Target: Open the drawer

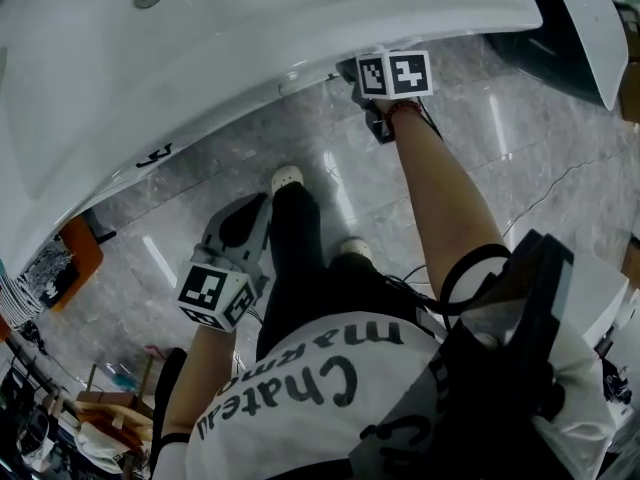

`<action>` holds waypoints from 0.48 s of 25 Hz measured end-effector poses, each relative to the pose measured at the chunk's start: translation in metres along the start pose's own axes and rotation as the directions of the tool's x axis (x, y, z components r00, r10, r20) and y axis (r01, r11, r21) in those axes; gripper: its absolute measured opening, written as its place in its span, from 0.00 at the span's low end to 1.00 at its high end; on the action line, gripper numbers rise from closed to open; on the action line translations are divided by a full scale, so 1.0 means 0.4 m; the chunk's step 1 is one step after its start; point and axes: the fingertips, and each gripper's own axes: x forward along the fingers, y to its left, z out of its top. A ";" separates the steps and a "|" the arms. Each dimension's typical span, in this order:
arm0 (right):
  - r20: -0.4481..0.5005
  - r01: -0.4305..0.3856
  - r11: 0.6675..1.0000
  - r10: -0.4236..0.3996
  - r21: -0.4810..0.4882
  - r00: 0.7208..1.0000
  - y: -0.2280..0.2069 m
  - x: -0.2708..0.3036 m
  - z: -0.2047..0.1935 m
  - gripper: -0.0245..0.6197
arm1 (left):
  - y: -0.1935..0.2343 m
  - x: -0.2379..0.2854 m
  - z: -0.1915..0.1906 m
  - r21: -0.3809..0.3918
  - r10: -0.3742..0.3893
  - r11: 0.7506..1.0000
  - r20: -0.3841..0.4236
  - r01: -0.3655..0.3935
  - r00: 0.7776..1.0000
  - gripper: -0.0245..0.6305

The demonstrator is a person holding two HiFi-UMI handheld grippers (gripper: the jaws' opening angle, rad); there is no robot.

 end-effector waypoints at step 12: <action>-0.023 -0.008 1.000 0.008 -0.017 1.000 0.004 -0.040 -0.090 0.26 | -0.055 -0.018 -0.044 -0.017 0.023 1.000 0.037 -0.022 0.999 0.05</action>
